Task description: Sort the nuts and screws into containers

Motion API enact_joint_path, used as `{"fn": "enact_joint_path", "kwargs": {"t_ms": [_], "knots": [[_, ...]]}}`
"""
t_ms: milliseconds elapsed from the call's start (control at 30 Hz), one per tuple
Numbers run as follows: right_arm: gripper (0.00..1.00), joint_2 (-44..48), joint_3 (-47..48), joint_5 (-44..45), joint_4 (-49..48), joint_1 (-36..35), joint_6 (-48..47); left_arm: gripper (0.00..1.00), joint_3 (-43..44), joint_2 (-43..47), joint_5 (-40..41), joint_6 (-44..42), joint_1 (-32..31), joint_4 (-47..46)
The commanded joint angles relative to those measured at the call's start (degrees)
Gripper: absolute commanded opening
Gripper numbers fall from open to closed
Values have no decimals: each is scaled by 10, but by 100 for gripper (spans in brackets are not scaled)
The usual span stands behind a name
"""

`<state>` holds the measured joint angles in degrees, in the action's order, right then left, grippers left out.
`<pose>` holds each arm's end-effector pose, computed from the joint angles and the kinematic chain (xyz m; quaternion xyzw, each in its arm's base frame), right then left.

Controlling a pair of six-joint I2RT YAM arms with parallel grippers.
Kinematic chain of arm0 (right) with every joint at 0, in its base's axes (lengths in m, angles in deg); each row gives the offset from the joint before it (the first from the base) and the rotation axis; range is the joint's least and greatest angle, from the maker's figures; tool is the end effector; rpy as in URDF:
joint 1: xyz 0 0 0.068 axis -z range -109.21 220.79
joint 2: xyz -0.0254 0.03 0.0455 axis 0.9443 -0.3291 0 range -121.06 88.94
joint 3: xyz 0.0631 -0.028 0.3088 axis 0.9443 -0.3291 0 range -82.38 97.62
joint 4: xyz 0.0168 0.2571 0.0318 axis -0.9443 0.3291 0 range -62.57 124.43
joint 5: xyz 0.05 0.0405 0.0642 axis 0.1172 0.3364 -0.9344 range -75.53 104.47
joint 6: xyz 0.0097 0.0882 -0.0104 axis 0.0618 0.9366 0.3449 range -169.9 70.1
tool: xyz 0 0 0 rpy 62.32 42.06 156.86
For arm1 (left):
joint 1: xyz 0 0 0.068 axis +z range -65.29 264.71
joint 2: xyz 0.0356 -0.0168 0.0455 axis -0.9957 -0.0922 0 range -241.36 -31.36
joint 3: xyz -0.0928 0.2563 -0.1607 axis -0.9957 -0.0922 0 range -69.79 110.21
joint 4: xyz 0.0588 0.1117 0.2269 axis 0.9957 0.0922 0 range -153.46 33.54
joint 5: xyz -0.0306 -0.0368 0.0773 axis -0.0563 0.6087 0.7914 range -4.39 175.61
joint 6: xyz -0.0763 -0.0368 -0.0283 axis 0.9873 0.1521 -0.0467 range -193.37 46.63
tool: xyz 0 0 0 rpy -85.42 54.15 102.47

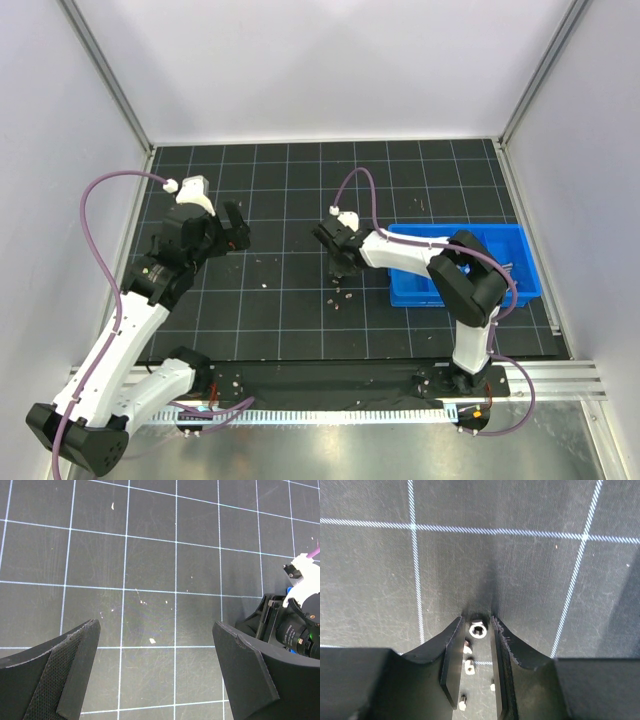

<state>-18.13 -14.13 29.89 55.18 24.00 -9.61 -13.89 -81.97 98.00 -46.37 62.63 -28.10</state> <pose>0.2877 0.2751 0.1648 -0.0277 0.9703 0.0433 0.2363 0.1843 -0.0562 0.3583 -0.0907 0.8582 -0.1213 0.4905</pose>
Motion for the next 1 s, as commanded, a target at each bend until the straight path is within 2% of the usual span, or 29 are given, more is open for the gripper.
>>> {"fn": "enact_joint_path", "kwargs": {"t_ms": [0, 300, 500, 700, 967], "knots": [[35, -12, -29, 8, 81, -6, 8, 100, -1, 2, -6, 3, 2, -25], [31, -24, -29, -3, 64, -6, 0, 100, -2, 2, -5, 3, 1, -26], [12, -37, -26, -9, 61, -6, -5, 100, -1, -1, -6, 4, 2, -26], [8, -15, -16, 2, 74, -7, -6, 100, -2, 0, -7, 4, 1, -26], [7, 34, 55, 35, 120, 20, -31, 100, -2, 3, -7, 4, 2, -26]]}}
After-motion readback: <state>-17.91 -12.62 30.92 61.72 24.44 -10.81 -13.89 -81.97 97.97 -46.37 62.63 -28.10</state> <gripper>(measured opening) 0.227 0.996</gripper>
